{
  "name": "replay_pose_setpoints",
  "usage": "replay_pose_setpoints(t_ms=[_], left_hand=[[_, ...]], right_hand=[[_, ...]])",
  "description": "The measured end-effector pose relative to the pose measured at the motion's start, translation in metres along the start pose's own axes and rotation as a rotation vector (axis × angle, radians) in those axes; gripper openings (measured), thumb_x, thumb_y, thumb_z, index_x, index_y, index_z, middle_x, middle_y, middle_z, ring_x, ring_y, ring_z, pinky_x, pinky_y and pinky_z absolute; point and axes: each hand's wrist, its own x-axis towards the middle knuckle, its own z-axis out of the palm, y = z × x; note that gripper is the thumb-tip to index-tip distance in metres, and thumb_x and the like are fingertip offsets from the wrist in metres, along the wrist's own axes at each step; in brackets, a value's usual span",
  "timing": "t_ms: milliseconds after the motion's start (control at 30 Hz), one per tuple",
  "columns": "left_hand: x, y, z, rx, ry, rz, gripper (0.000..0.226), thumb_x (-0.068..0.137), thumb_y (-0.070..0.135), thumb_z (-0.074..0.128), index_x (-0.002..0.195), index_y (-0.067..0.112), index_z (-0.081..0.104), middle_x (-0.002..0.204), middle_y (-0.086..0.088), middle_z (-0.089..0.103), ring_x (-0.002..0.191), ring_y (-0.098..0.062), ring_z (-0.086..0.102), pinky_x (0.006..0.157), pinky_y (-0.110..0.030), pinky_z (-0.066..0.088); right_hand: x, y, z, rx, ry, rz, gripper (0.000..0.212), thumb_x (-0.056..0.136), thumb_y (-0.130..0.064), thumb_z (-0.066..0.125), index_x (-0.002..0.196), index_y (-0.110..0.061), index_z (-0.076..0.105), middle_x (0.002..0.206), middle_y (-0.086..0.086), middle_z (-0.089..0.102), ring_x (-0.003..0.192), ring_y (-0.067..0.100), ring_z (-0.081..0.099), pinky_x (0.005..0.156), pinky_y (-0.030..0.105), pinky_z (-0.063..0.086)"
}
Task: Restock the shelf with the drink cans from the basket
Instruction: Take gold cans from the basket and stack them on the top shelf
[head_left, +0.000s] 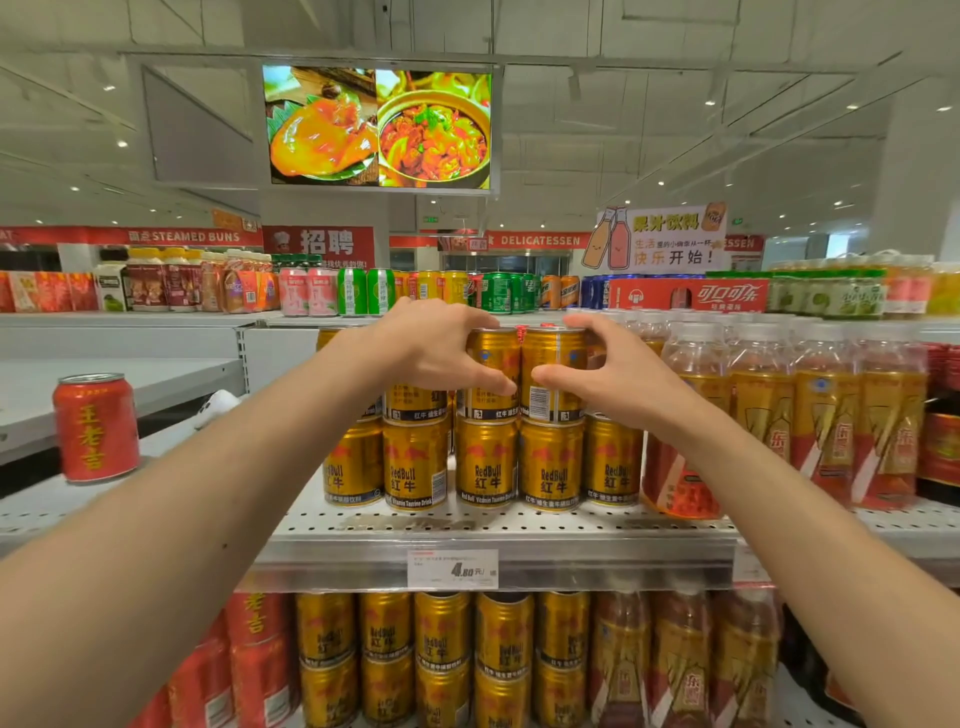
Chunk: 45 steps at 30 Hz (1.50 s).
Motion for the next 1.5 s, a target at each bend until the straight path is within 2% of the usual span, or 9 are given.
replay_pose_setpoints(t_ms=[233, 467, 733, 867, 1033, 1133, 1267, 1400, 1500], left_hand=[[-0.006, 0.000, 0.004, 0.020, 0.093, 0.031, 0.090, 0.080, 0.080, 0.056, 0.153, 0.029, 0.043, 0.150, -0.006, 0.050, 0.138, -0.028, 0.045, 0.113, -0.051, 0.040], [-0.030, -0.009, 0.014, -0.271, 0.350, 0.064, 0.055, 0.093, 0.053, 0.062, 0.140, 0.024, 0.057, 0.142, -0.001, 0.054, 0.130, -0.019, 0.049, 0.108, -0.042, 0.045], [-0.098, -0.003, 0.035, -0.648, 0.662, 0.083, 0.032, 0.095, 0.031, 0.067, 0.125, 0.020, 0.065, 0.120, 0.004, 0.067, 0.109, -0.010, 0.061, 0.098, -0.030, 0.054], [-0.139, 0.004, 0.059, -0.846, 0.656, 0.019, 0.025, 0.095, 0.028, 0.069, 0.118, 0.020, 0.068, 0.107, 0.008, 0.071, 0.099, -0.006, 0.067, 0.085, -0.012, 0.053], [-0.195, 0.013, 0.118, -1.067, 0.565, -0.142, 0.021, 0.094, 0.028, 0.070, 0.115, 0.026, 0.069, 0.102, 0.014, 0.073, 0.097, -0.003, 0.069, 0.081, -0.014, 0.052], [-0.226, 0.023, 0.168, -1.170, 0.507, -0.280, 0.018, 0.094, 0.022, 0.071, 0.111, 0.025, 0.071, 0.097, 0.011, 0.074, 0.095, -0.011, 0.070, 0.086, -0.025, 0.056], [-0.269, 0.045, 0.243, -1.222, 0.412, -0.477, 0.014, 0.095, 0.022, 0.071, 0.108, 0.025, 0.072, 0.096, 0.000, 0.073, 0.094, -0.022, 0.068, 0.089, -0.041, 0.057], [-0.311, 0.075, 0.313, -1.237, 0.309, -0.695, 0.014, 0.093, 0.023, 0.073, 0.103, 0.032, 0.072, 0.091, 0.006, 0.071, 0.089, -0.015, 0.067, 0.089, -0.043, 0.056], [-0.340, 0.099, 0.361, -1.237, 0.231, -0.865, 0.013, 0.087, 0.032, 0.073, 0.100, 0.036, 0.074, 0.095, 0.006, 0.075, 0.094, -0.026, 0.071, 0.091, -0.055, 0.056]], right_hand=[[-0.003, -0.003, 0.000, -0.006, -0.008, 0.018, 0.089, 0.084, -0.051, 0.077, 0.157, -0.028, 0.032, 0.154, -0.002, 0.045, 0.133, 0.017, 0.049, 0.101, 0.035, 0.048], [-0.023, -0.002, -0.002, 0.098, 0.050, 0.044, 0.079, 0.086, -0.046, 0.077, 0.154, -0.030, 0.039, 0.148, -0.005, 0.053, 0.130, 0.015, 0.055, 0.108, 0.044, 0.048], [-0.088, -0.008, 0.007, 0.182, 0.257, 0.044, 0.048, 0.094, -0.034, 0.071, 0.138, -0.022, 0.056, 0.121, -0.009, 0.065, 0.110, 0.004, 0.062, 0.089, 0.022, 0.050], [-0.131, -0.004, 0.016, 0.266, 0.314, 0.112, 0.024, 0.096, -0.029, 0.069, 0.119, -0.024, 0.066, 0.109, -0.002, 0.072, 0.098, 0.015, 0.071, 0.082, 0.030, 0.060], [-0.199, 0.023, 0.042, 0.348, 0.306, 0.248, 0.013, 0.097, -0.023, 0.068, 0.109, -0.019, 0.071, 0.095, 0.000, 0.077, 0.083, 0.006, 0.073, 0.065, 0.017, 0.053], [-0.243, 0.054, 0.065, 0.365, 0.263, 0.342, 0.013, 0.097, -0.022, 0.067, 0.110, -0.019, 0.071, 0.089, -0.001, 0.078, 0.078, 0.002, 0.072, 0.064, 0.015, 0.052], [-0.296, 0.109, 0.096, 0.446, 0.201, 0.532, 0.015, 0.097, -0.018, 0.068, 0.112, -0.016, 0.072, 0.088, 0.005, 0.078, 0.075, 0.010, 0.072, 0.065, 0.015, 0.056], [-0.344, 0.173, 0.125, 0.491, 0.131, 0.697, 0.016, 0.097, -0.011, 0.068, 0.112, -0.008, 0.072, 0.089, 0.012, 0.078, 0.076, 0.016, 0.071, 0.069, 0.019, 0.059], [-0.378, 0.217, 0.145, 0.508, 0.062, 0.802, 0.014, 0.096, -0.013, 0.069, 0.109, -0.012, 0.072, 0.086, 0.010, 0.078, 0.075, 0.016, 0.071, 0.068, 0.018, 0.058]])
